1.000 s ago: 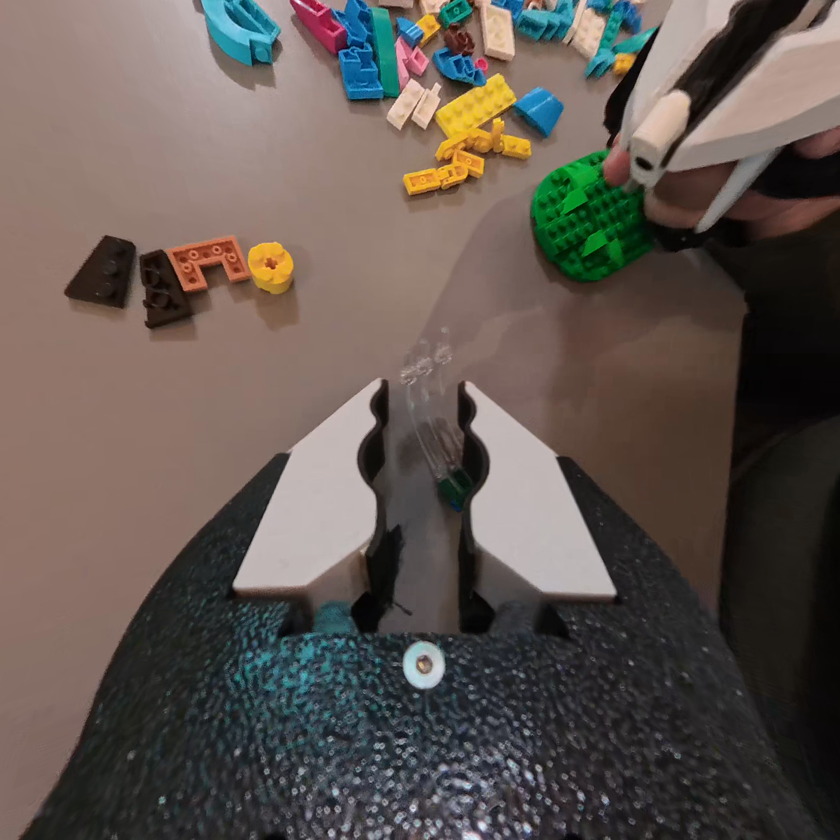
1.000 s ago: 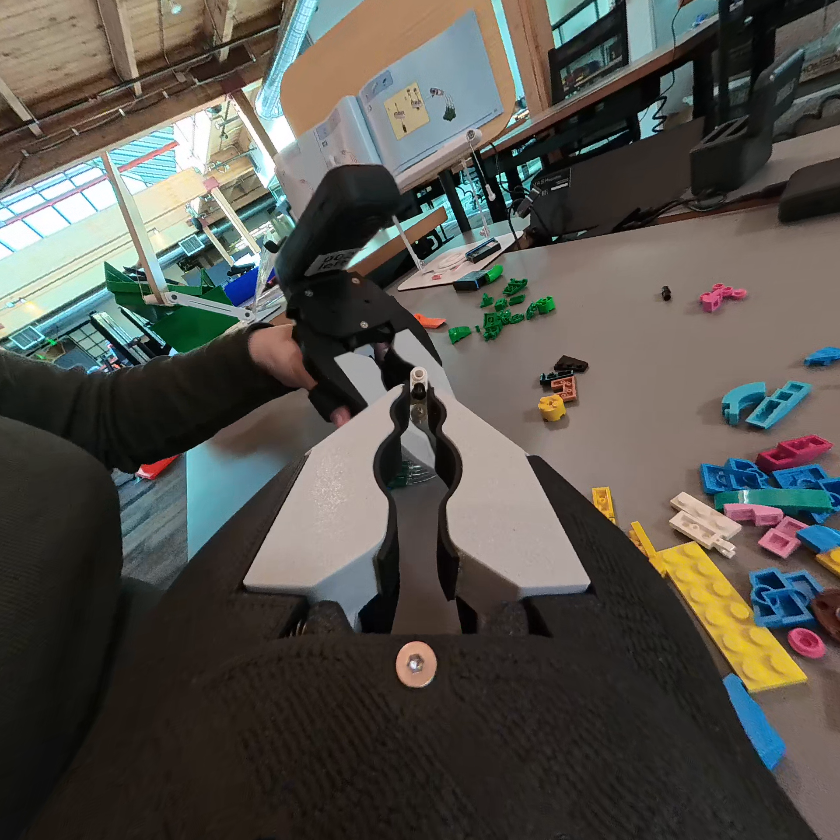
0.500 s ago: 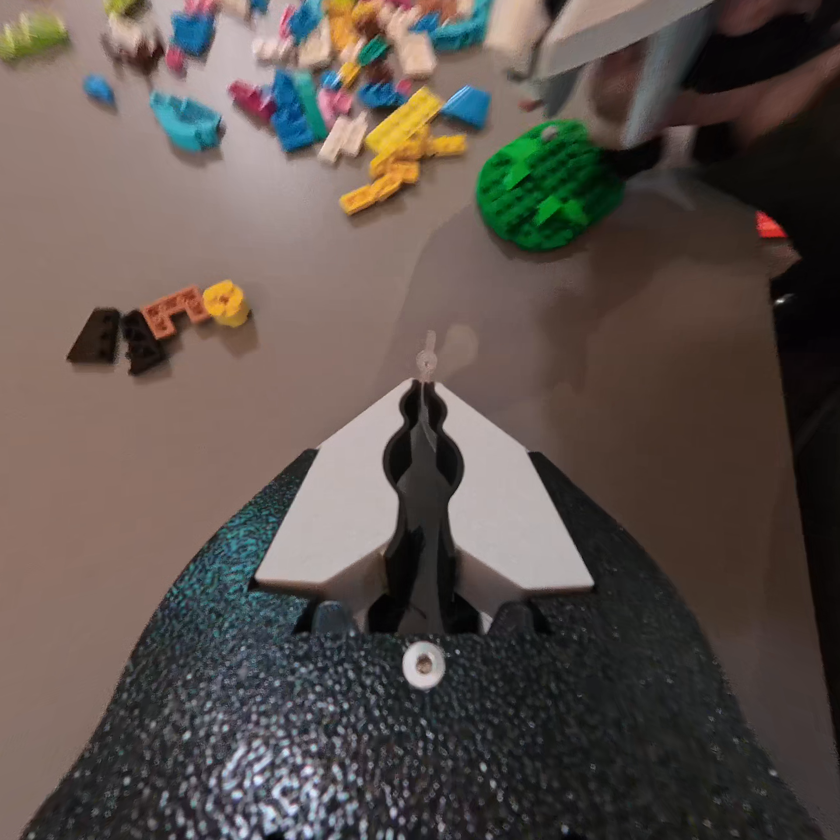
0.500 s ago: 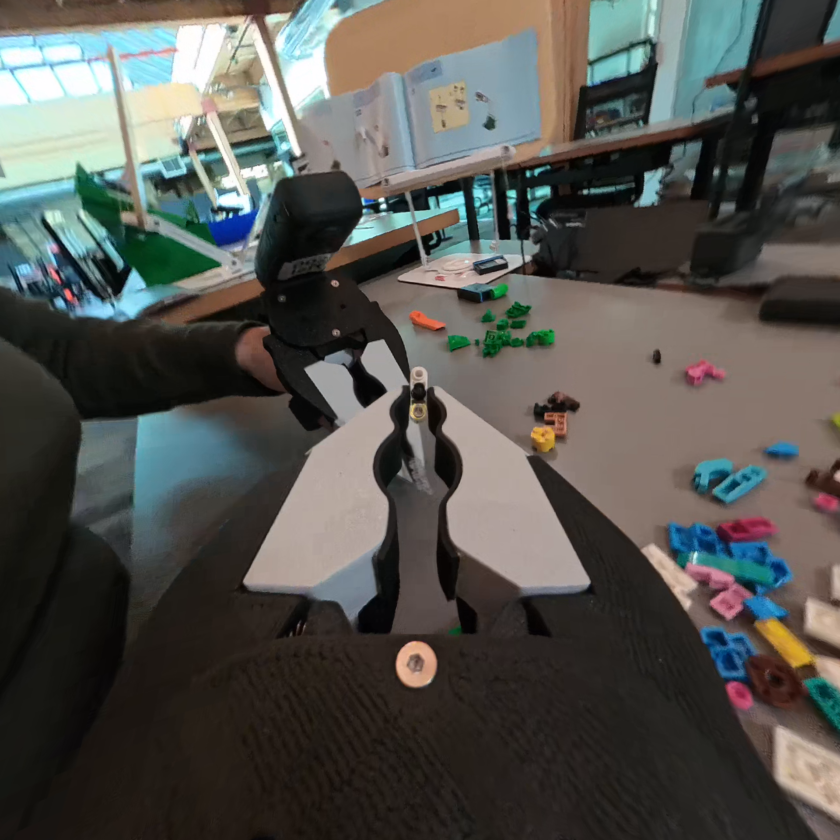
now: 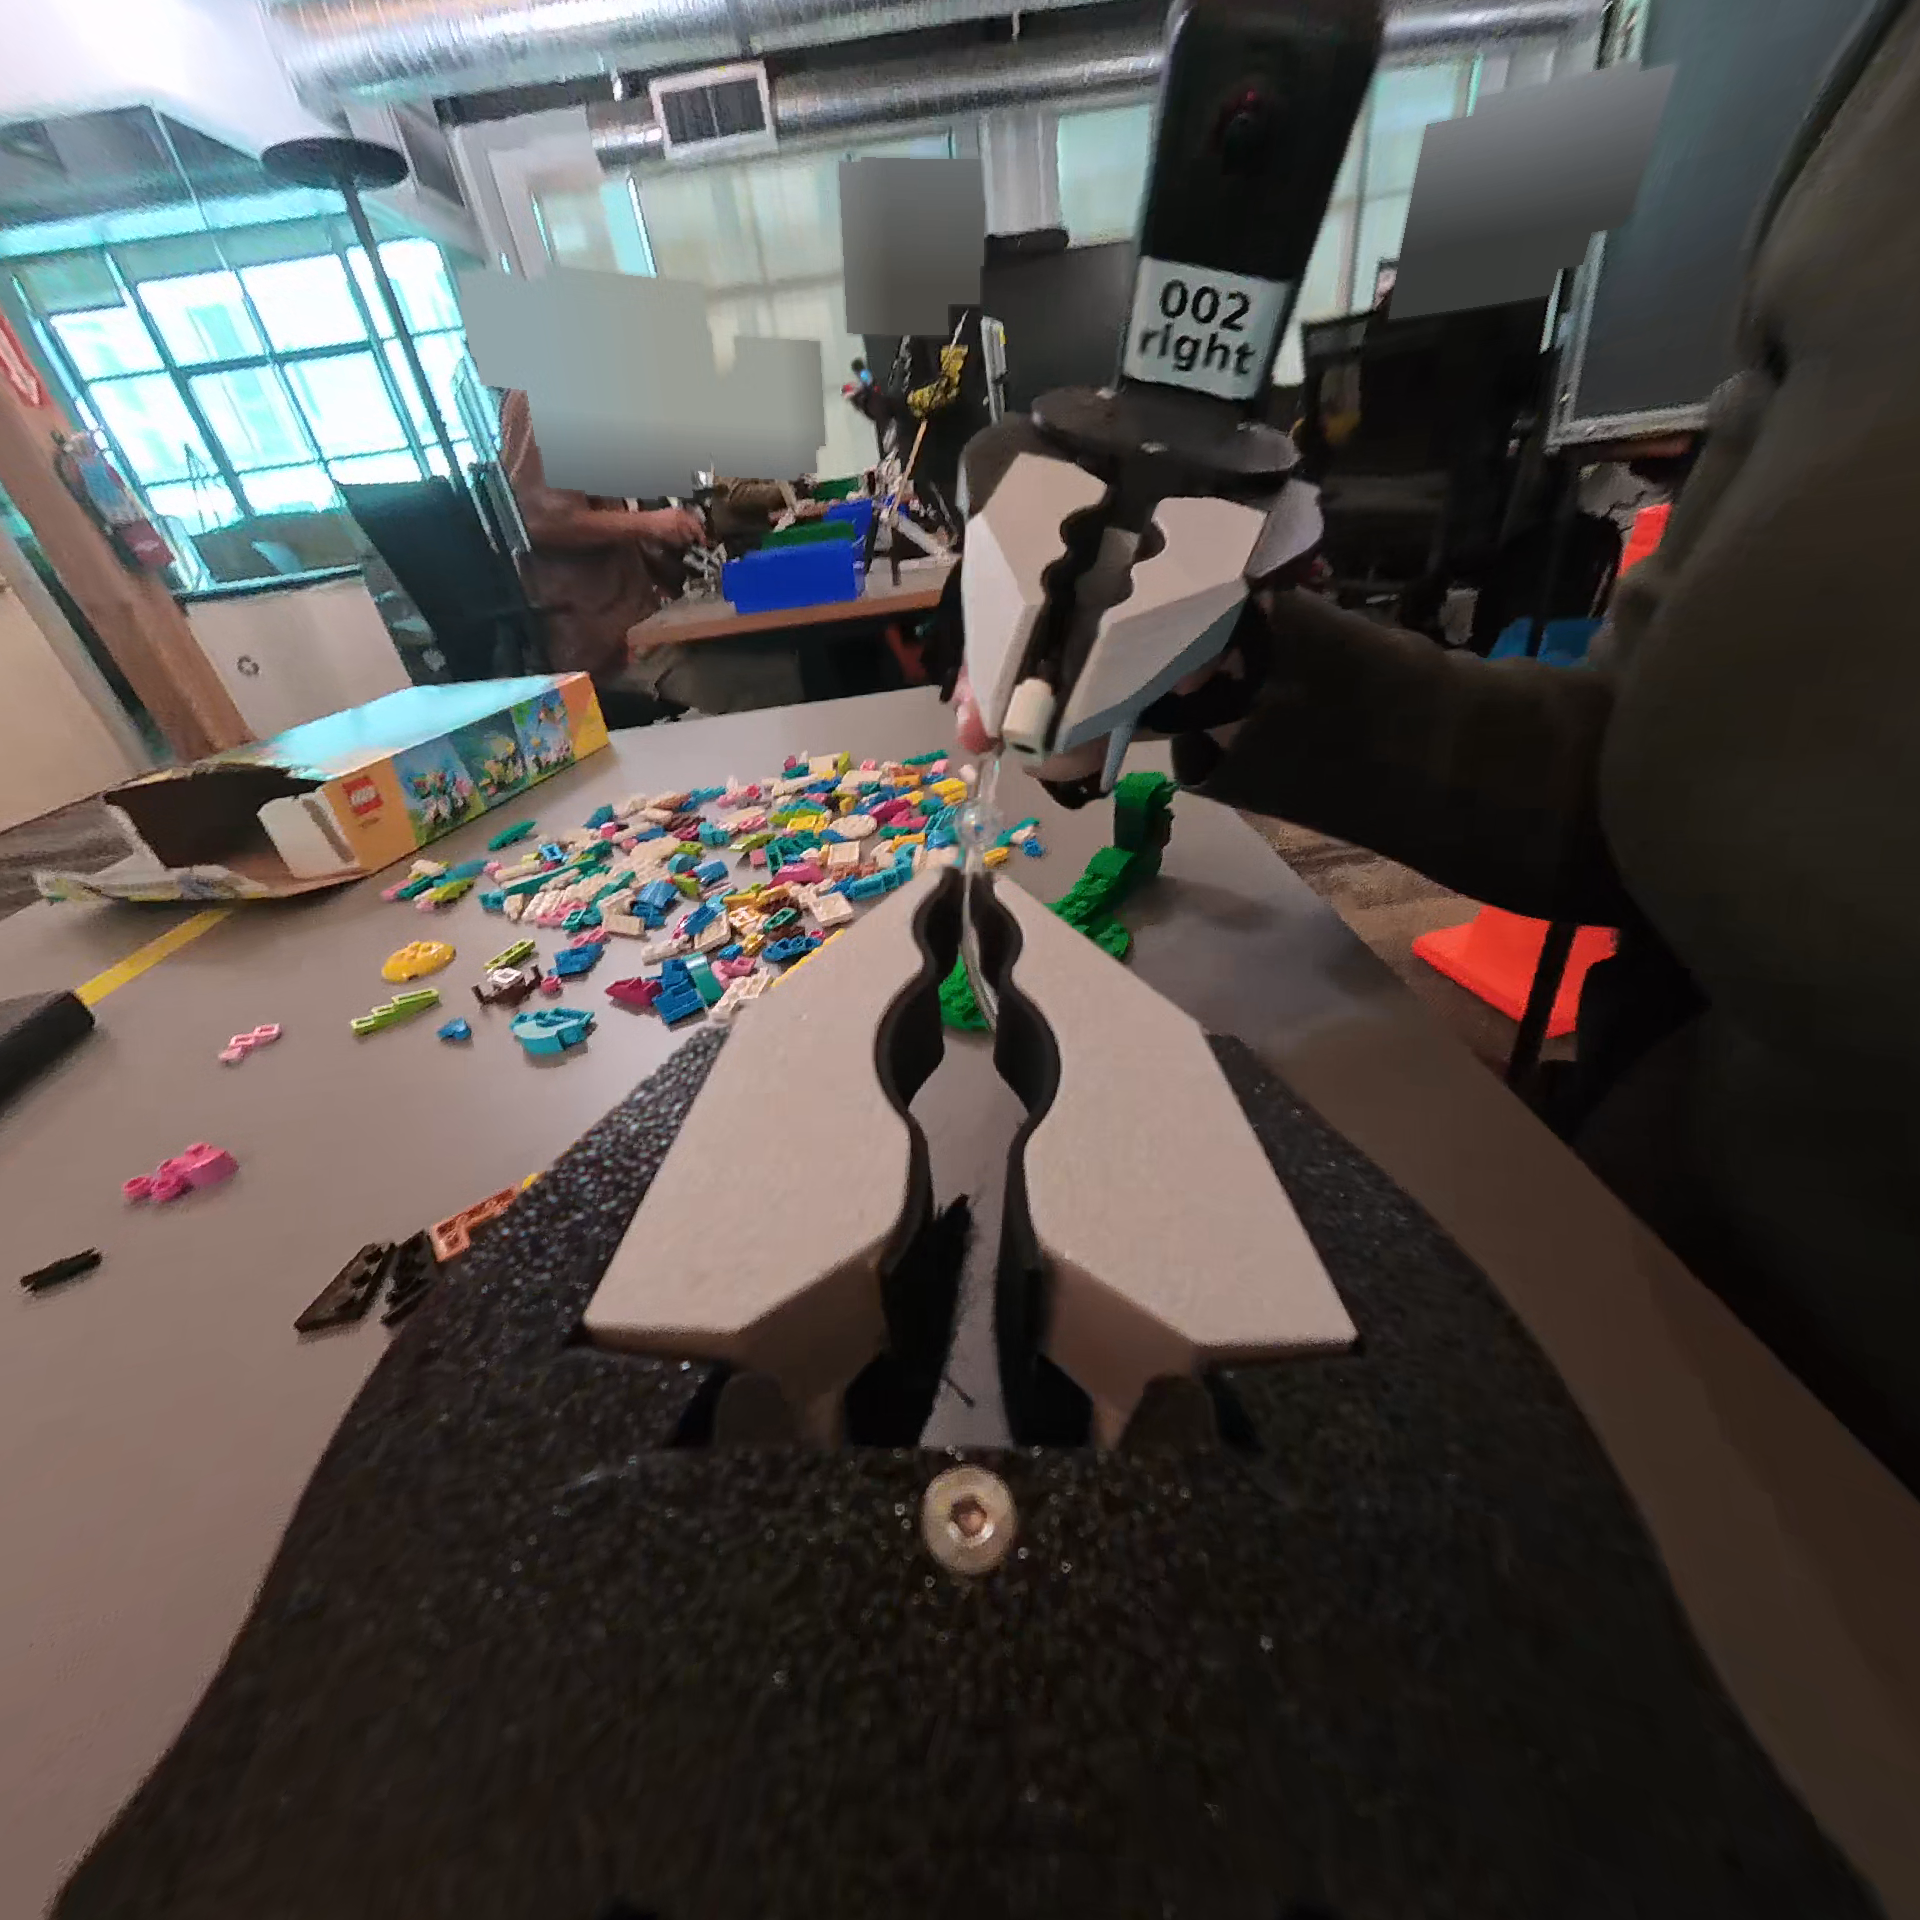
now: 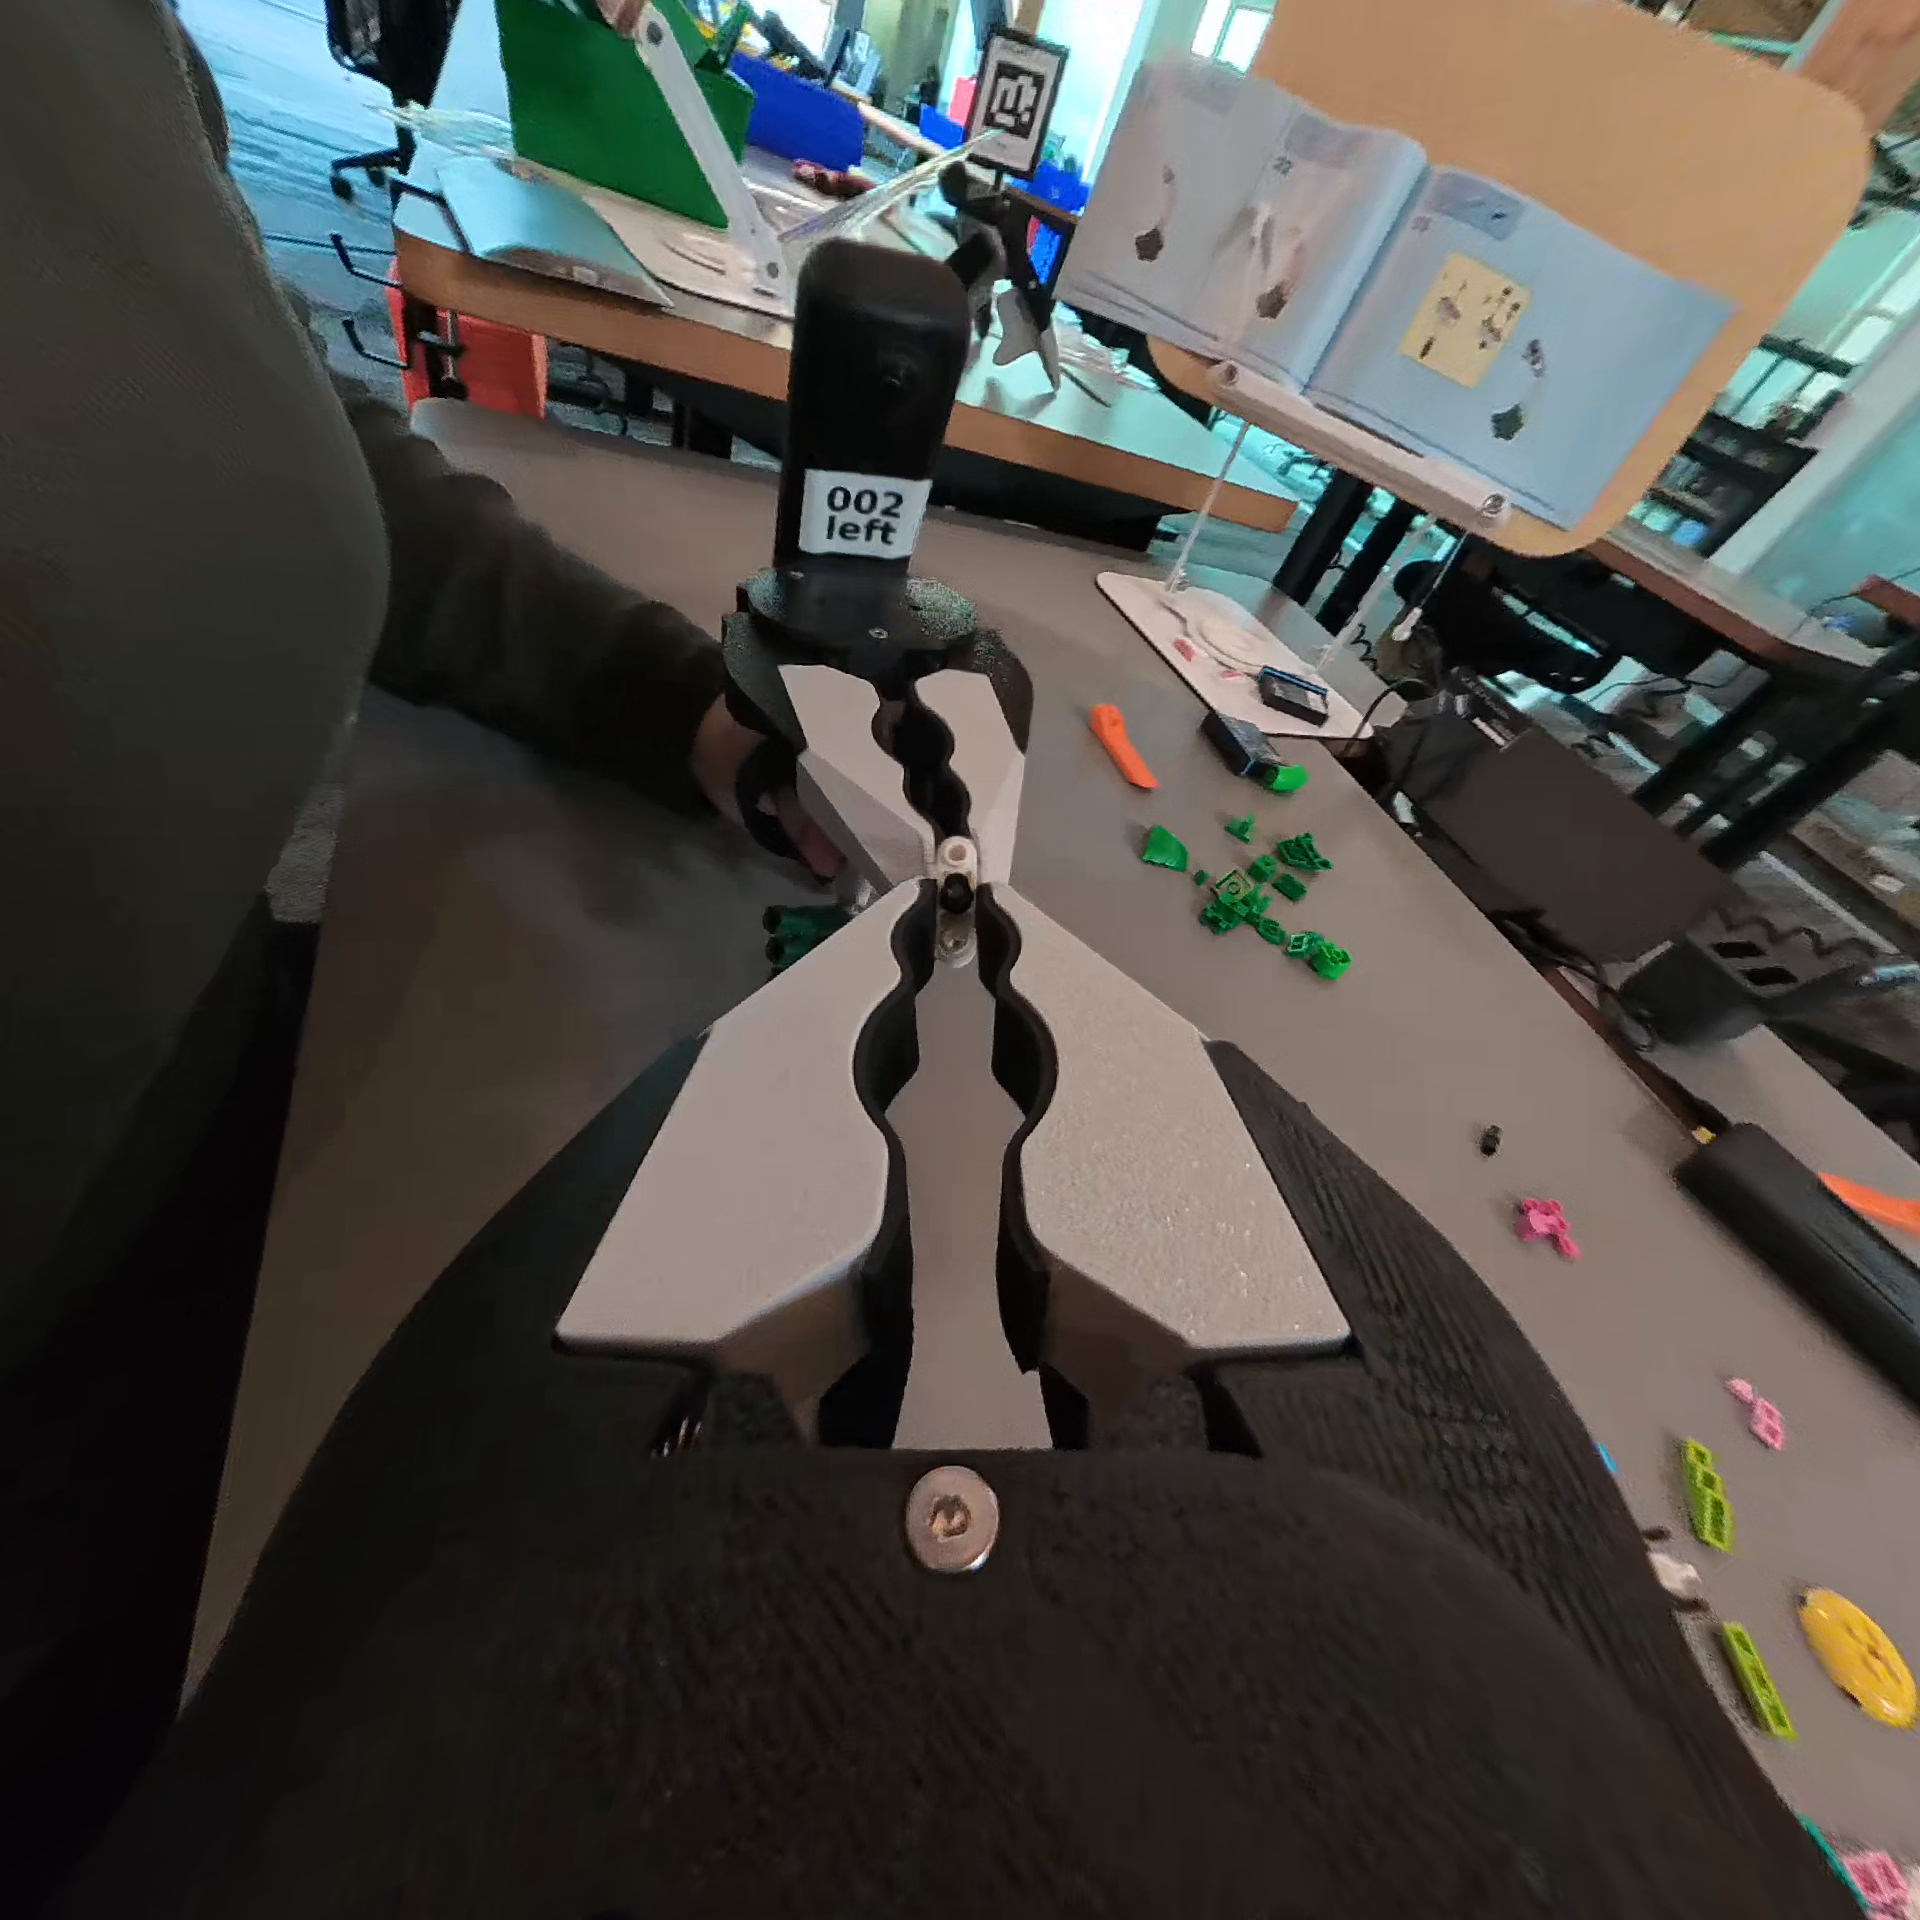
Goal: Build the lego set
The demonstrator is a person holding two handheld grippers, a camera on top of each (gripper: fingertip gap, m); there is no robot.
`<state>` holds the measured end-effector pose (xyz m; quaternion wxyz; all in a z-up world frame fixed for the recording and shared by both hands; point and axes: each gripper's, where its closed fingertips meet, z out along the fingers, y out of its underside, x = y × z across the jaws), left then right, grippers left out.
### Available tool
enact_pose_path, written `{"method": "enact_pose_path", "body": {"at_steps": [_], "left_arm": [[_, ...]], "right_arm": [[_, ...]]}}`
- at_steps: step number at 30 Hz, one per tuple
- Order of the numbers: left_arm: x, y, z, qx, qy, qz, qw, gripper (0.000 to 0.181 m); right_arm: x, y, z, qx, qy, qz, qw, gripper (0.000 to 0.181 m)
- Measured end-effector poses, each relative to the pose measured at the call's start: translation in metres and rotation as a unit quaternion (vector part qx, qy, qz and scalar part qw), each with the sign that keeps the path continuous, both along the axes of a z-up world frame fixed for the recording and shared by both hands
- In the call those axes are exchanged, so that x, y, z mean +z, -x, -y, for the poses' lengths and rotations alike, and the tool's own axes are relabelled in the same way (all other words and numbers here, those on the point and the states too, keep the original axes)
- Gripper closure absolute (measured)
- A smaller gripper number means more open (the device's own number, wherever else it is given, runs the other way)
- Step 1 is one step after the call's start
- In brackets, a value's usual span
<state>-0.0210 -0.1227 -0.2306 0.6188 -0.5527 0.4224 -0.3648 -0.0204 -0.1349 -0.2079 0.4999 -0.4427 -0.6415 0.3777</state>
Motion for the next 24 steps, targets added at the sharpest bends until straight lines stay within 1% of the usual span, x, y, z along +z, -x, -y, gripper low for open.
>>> {"method": "enact_pose_path", "body": {"at_steps": [5, 10, 16, 24], "left_arm": [[0.005, 0.003, 0.008, -0.028, -0.004, 0.018, 0.999, 0.181], [0.007, 0.004, 0.011, -0.037, -0.003, 0.022, 0.999, 0.181], [0.009, 0.004, 0.016, -0.050, -0.009, 0.027, 0.998, 0.181], [0.013, 0.007, 0.019, -0.050, -0.023, 0.025, 0.998, 0.181]], "right_arm": [[0.004, 0.005, 0.003, 0.014, 0.007, 0.000, 1.000, 0.175], [0.010, 0.005, 0.004, 0.029, 0.022, -0.003, 0.999, 0.175], [0.010, 0.012, 0.015, 0.055, 0.011, 0.029, 0.998, 0.175], [0.011, 0.016, 0.018, 0.061, 0.015, 0.052, 0.997, 0.175]]}}
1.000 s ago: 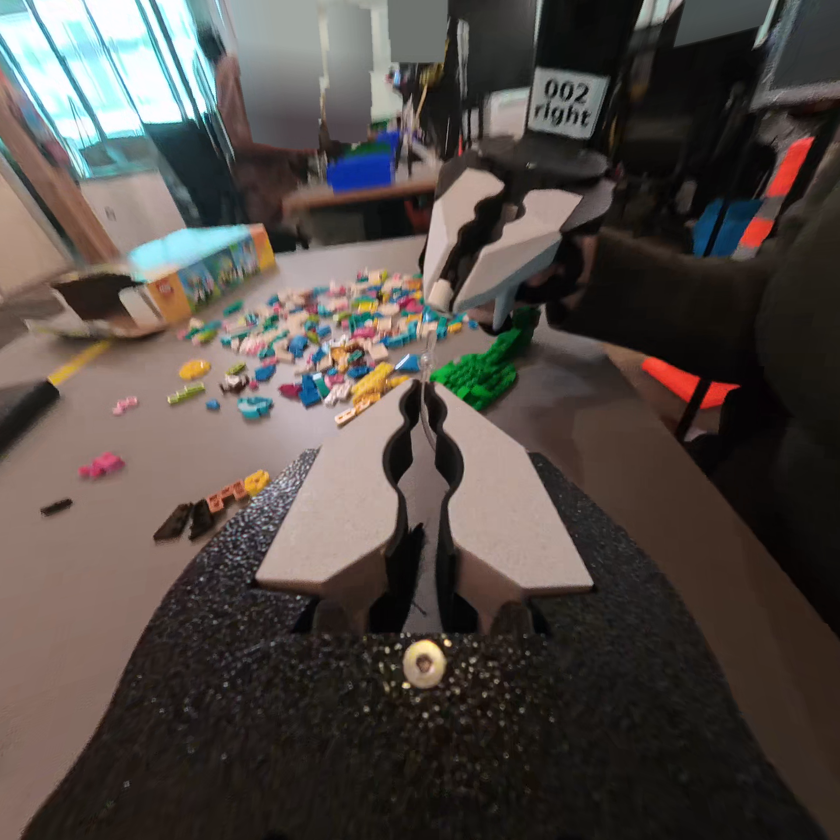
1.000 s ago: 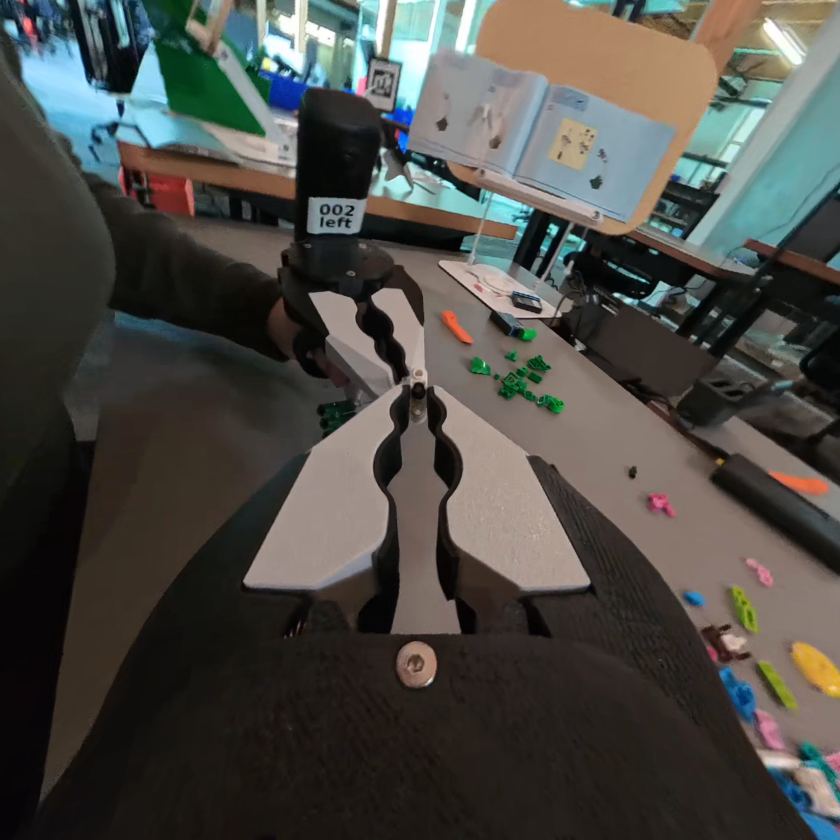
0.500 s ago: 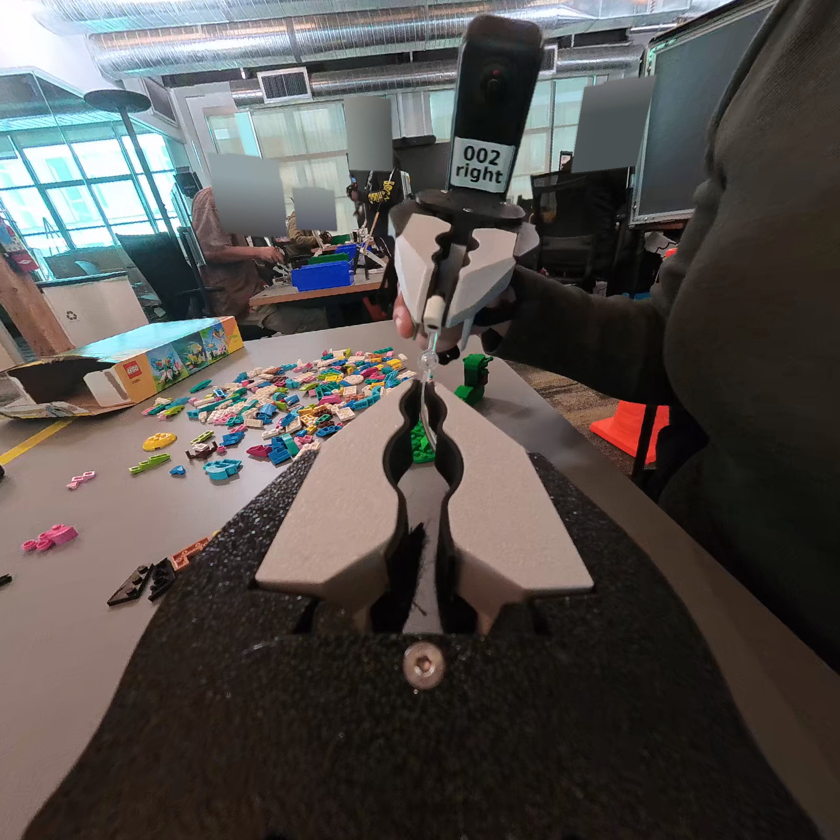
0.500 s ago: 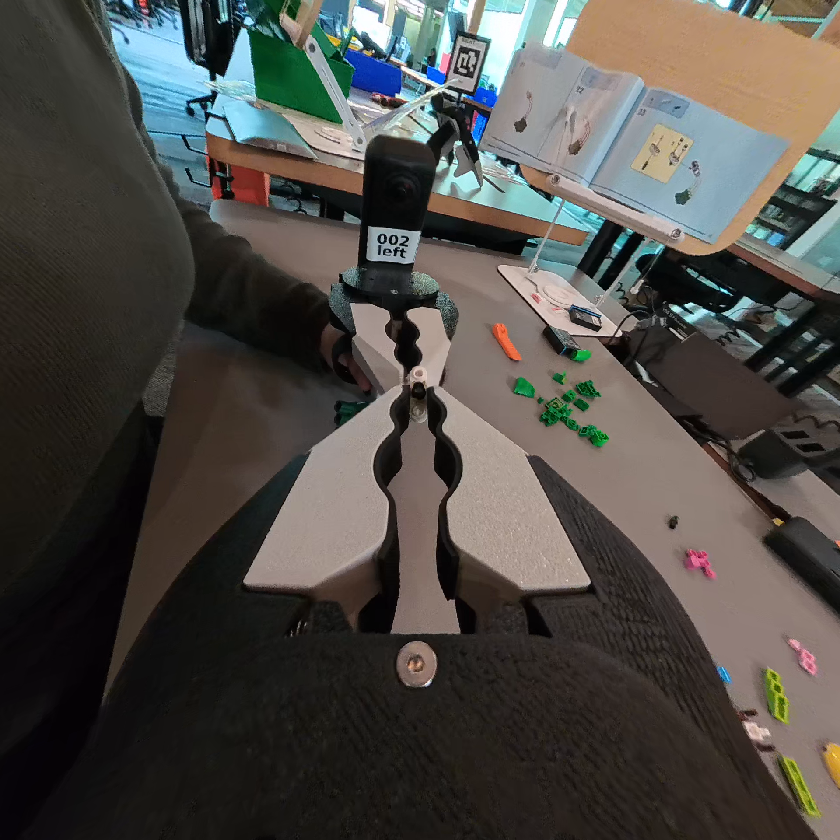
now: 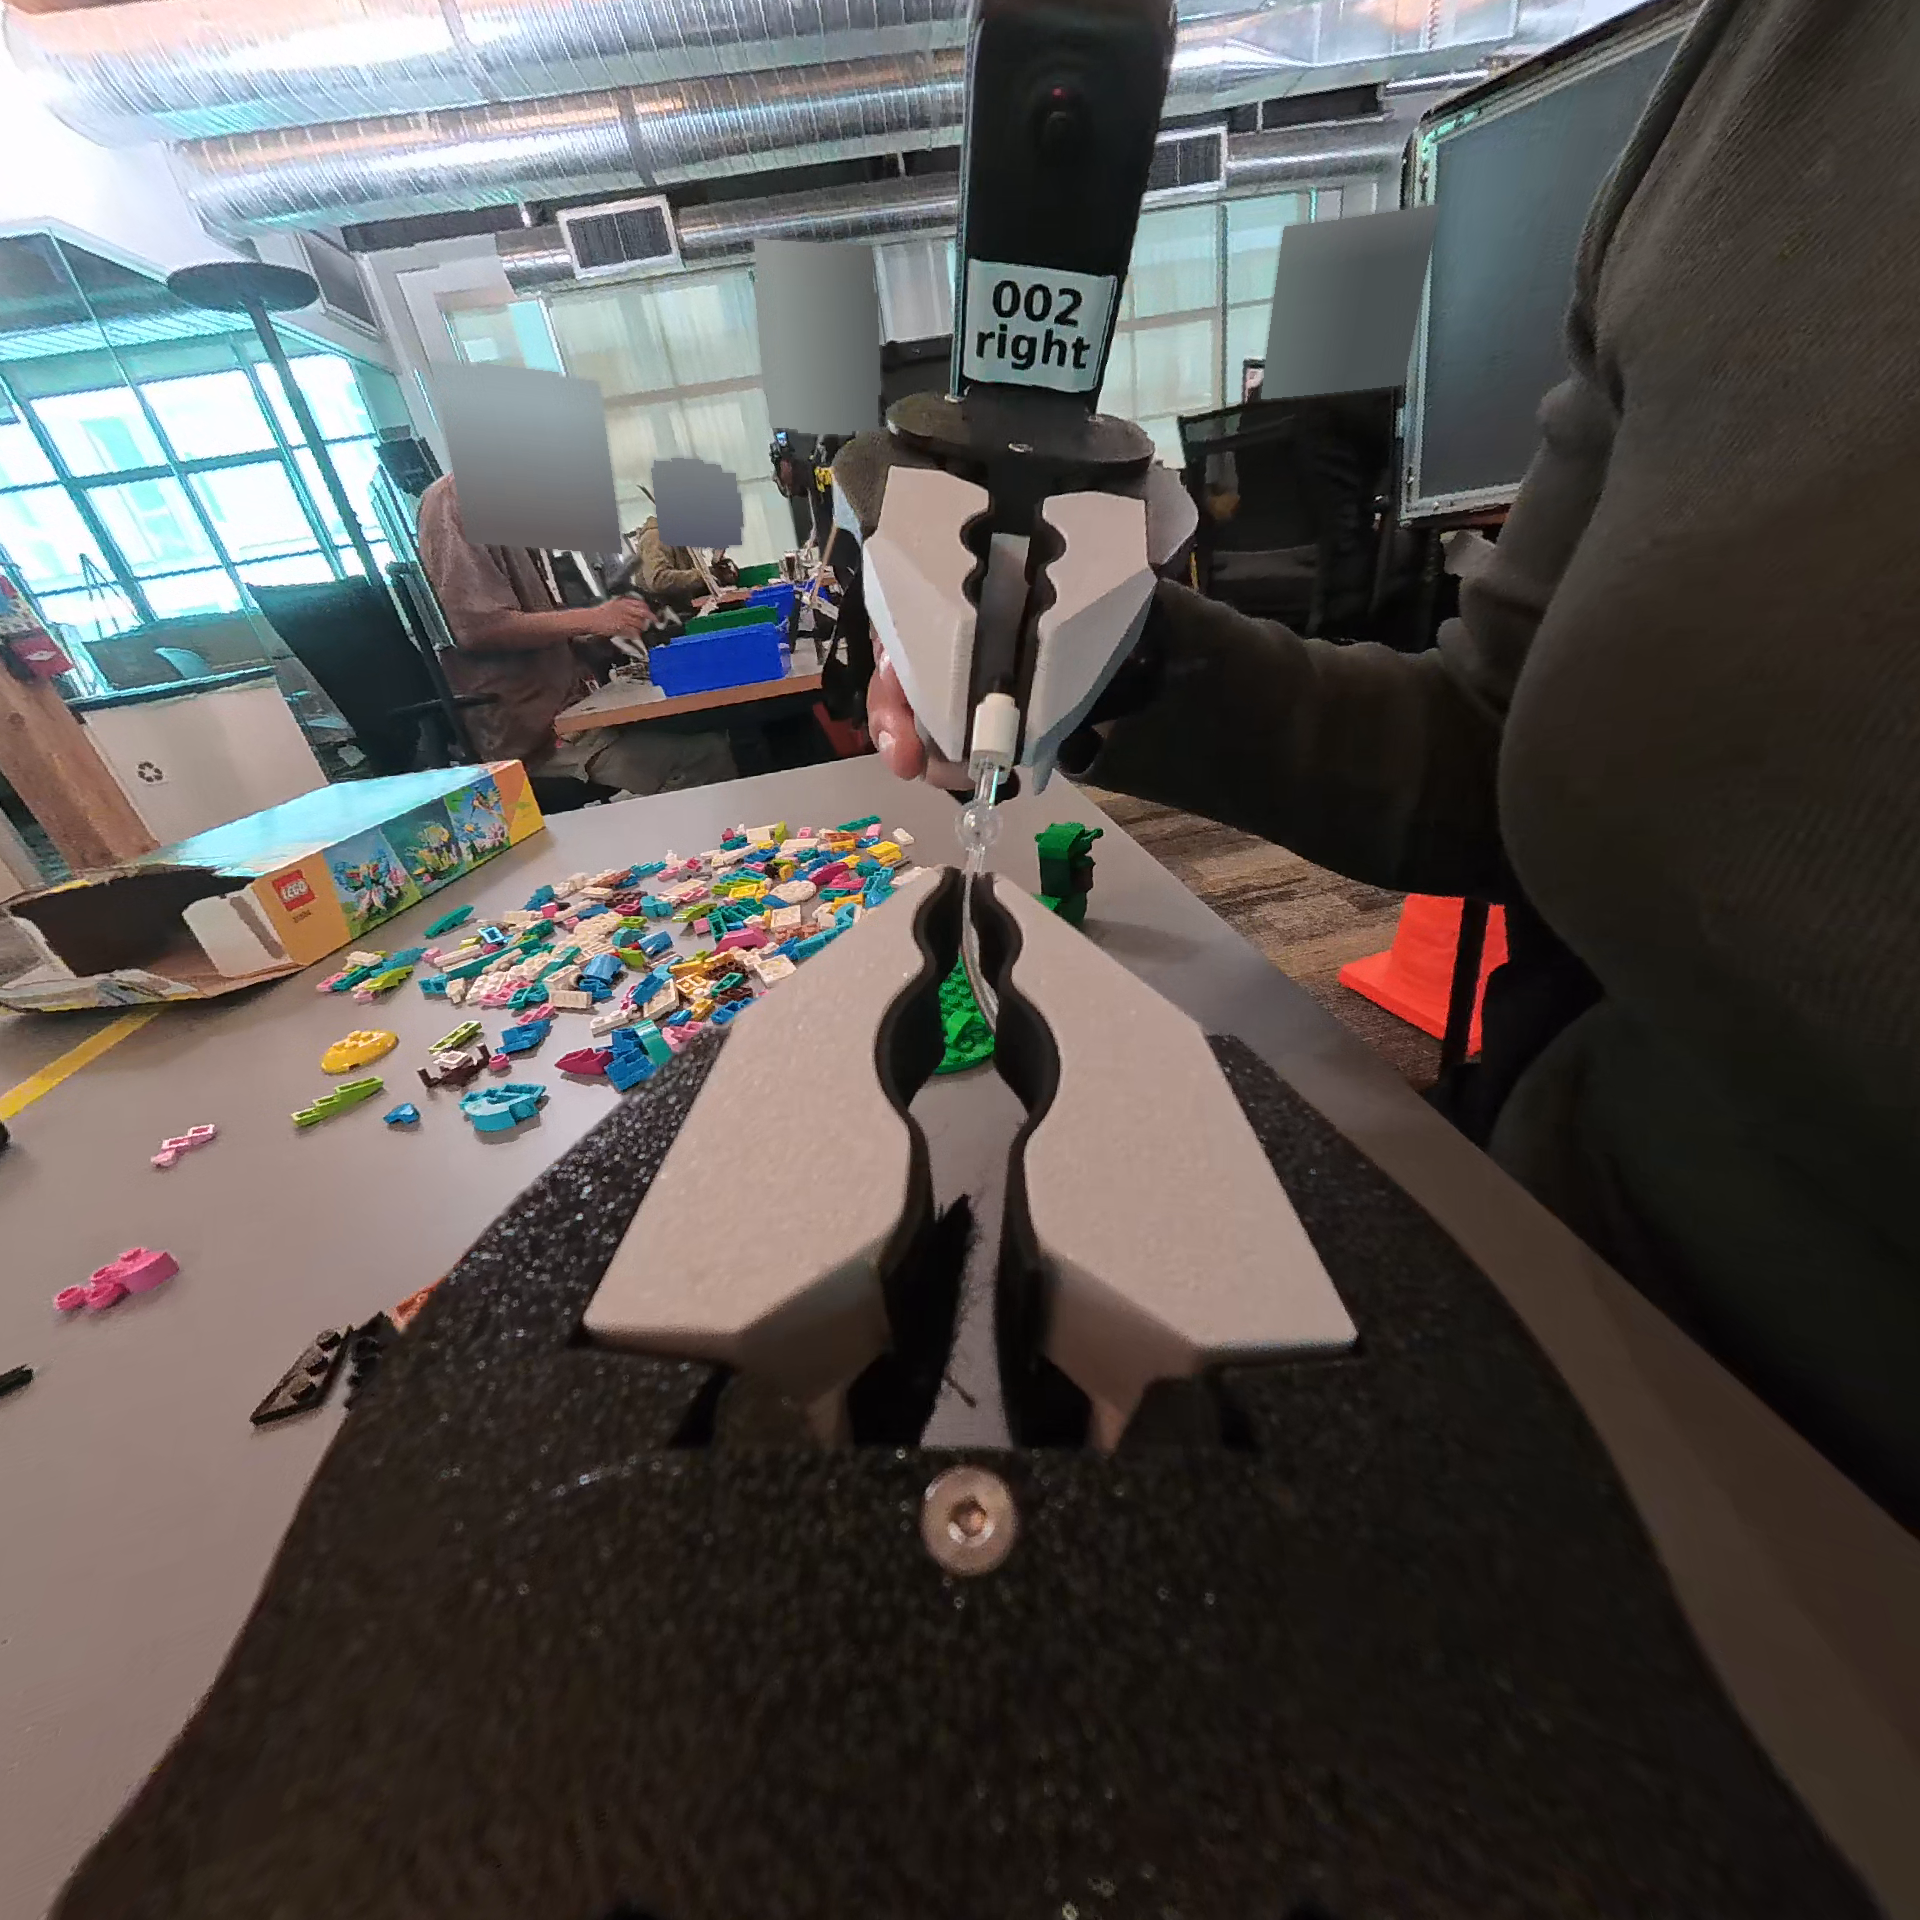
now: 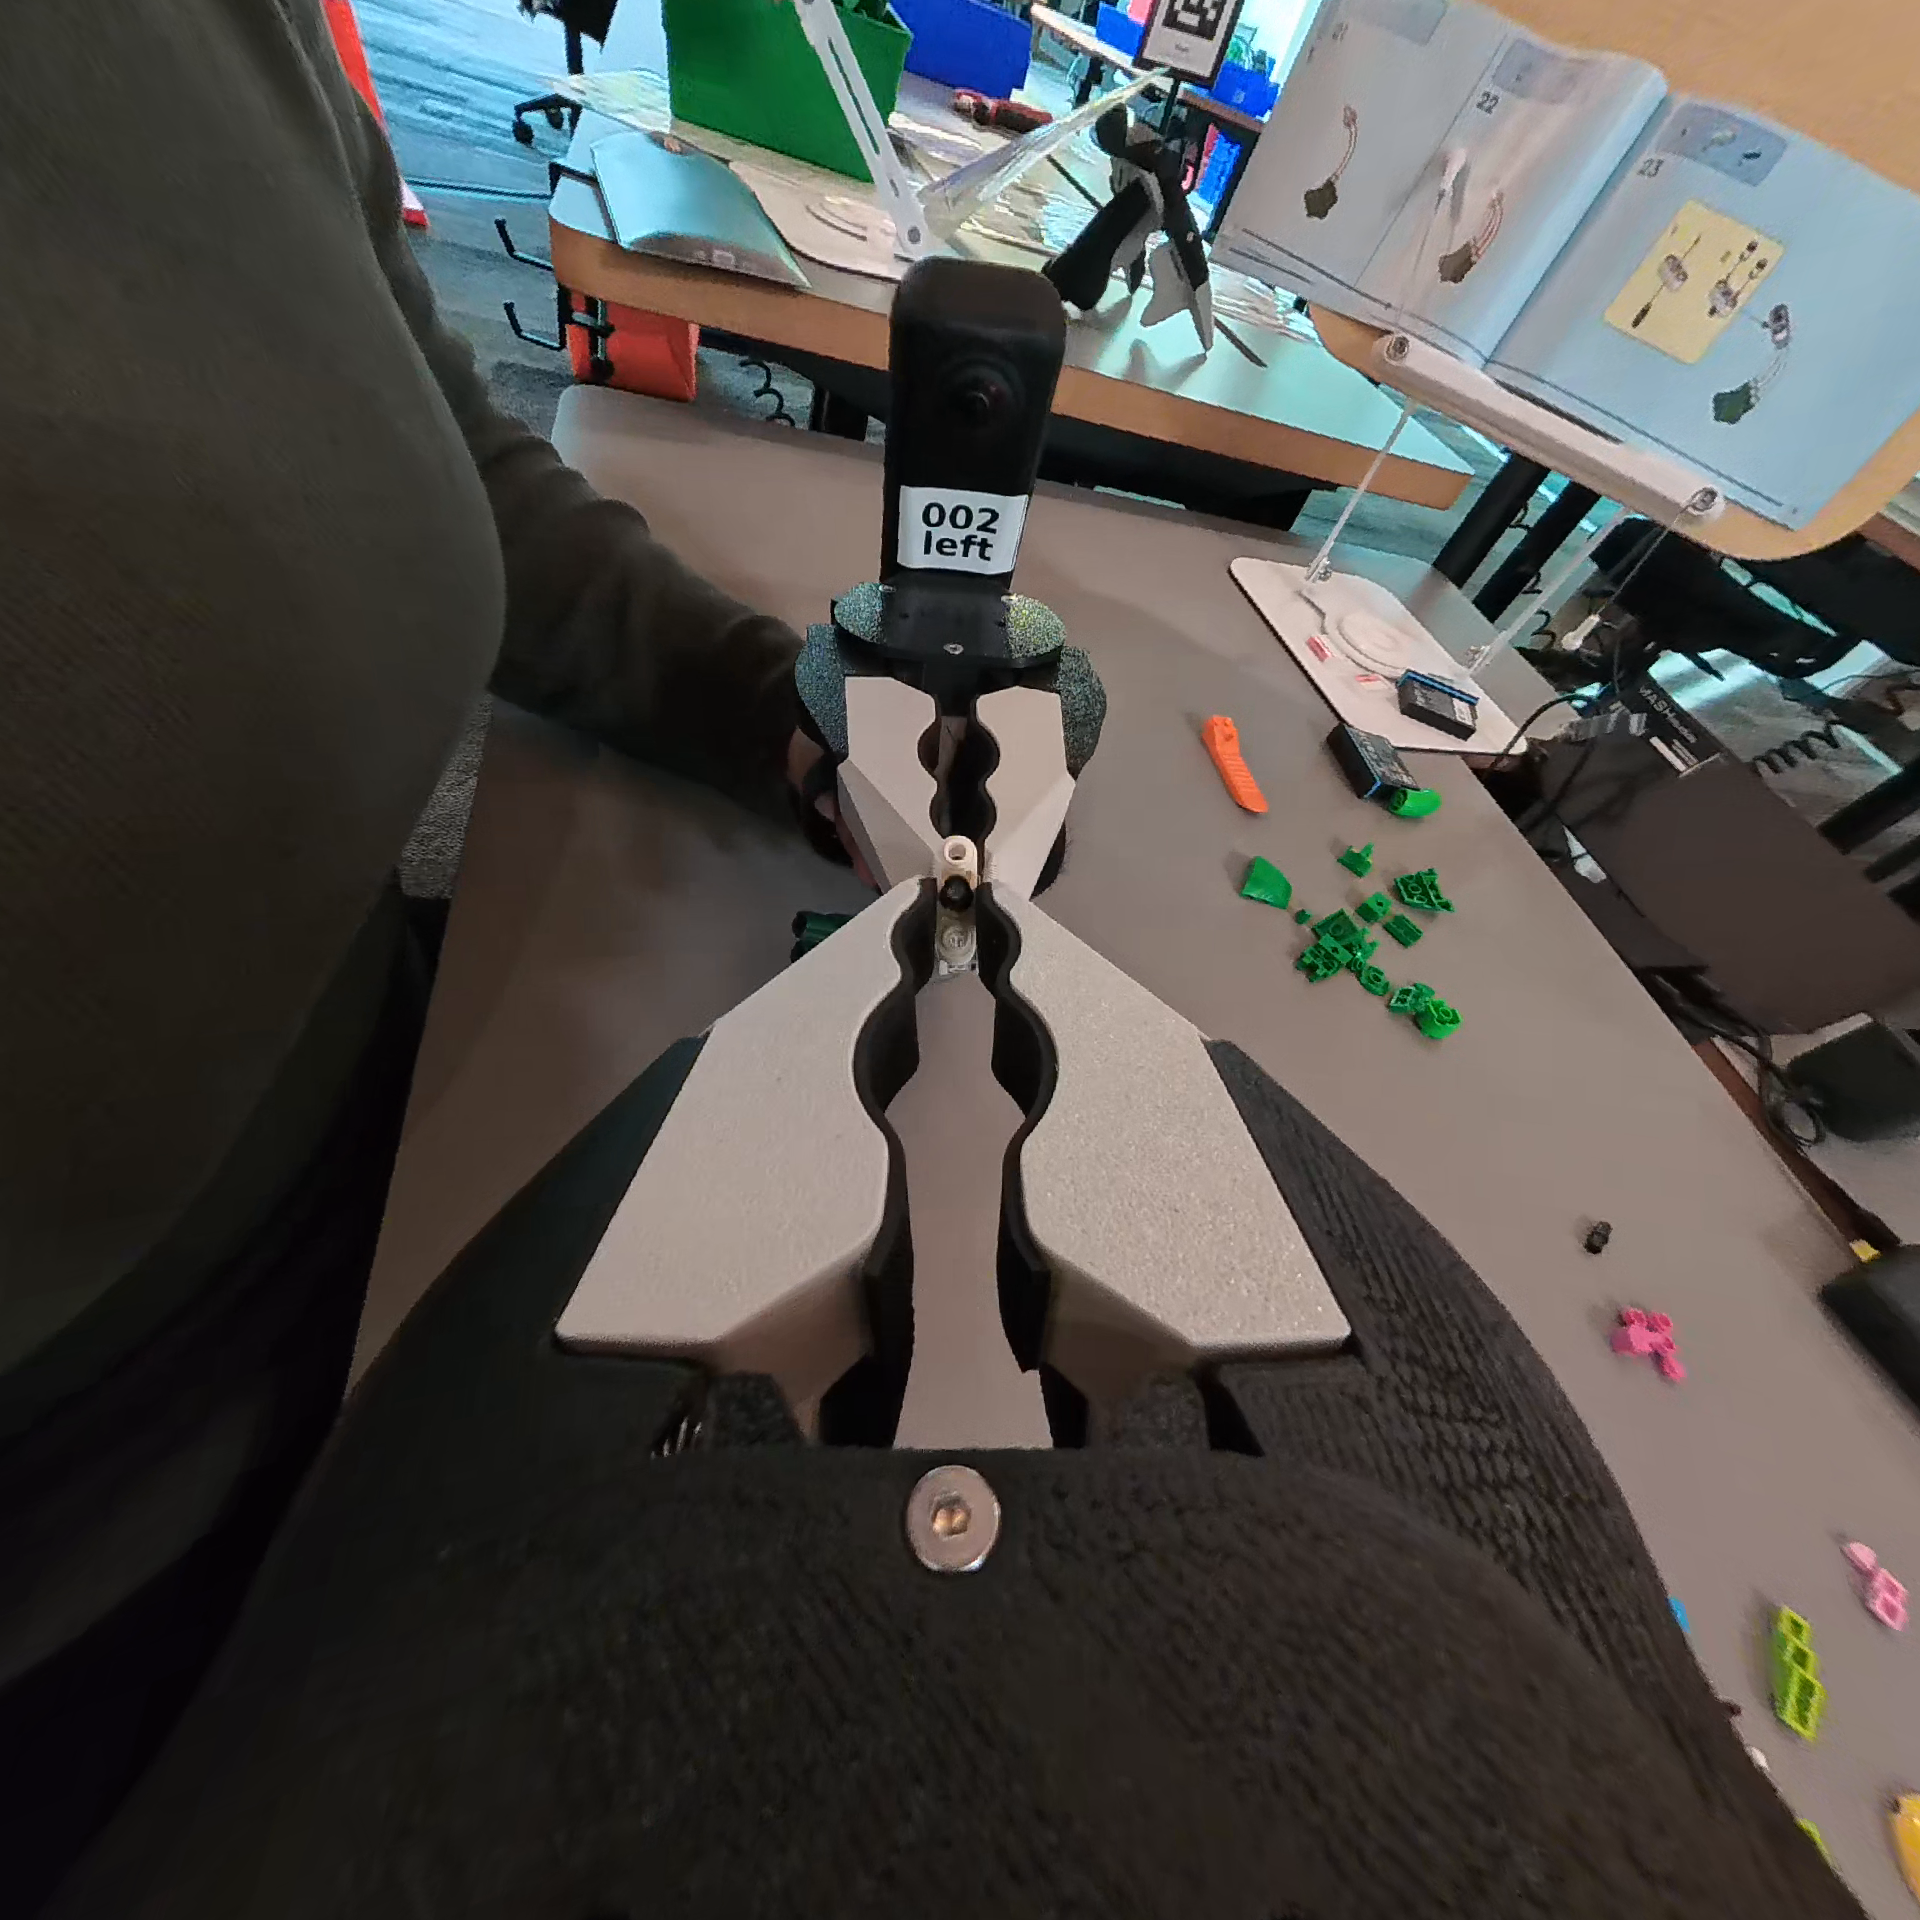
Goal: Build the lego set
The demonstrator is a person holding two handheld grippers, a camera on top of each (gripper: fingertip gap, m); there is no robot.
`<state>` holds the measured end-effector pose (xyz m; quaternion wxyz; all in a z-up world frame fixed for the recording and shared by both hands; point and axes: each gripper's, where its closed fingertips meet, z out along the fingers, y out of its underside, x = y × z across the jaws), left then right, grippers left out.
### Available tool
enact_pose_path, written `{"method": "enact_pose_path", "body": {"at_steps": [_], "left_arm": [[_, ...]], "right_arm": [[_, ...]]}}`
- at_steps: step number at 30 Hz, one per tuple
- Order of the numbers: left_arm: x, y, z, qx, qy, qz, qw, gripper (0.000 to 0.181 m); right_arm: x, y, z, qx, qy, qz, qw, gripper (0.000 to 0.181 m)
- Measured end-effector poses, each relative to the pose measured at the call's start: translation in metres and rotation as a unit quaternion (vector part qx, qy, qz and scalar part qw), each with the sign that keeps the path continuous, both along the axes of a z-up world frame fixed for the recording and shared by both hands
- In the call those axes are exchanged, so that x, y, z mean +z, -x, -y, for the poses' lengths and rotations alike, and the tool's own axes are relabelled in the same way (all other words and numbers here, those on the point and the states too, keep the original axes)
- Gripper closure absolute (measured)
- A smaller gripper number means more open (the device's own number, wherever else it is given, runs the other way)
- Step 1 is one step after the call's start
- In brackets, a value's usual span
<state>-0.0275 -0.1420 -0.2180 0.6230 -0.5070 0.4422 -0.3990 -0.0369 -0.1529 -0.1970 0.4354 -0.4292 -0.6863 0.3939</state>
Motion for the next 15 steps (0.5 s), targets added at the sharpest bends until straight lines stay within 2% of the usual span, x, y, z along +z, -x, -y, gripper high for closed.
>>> {"method": "enact_pose_path", "body": {"at_steps": [8, 15], "left_arm": [[0.000, -0.002, 0.002, 0.001, -0.004, -0.013, 1.000, 0.181], [-0.007, -0.007, 0.003, 0.026, -0.043, -0.074, 0.996, 0.181]], "right_arm": [[-0.004, -0.003, 0.001, -0.002, 0.001, 0.021, 1.000, 0.175], [-0.013, -0.006, 0.004, -0.019, -0.057, 0.042, 0.997, 0.175]]}}
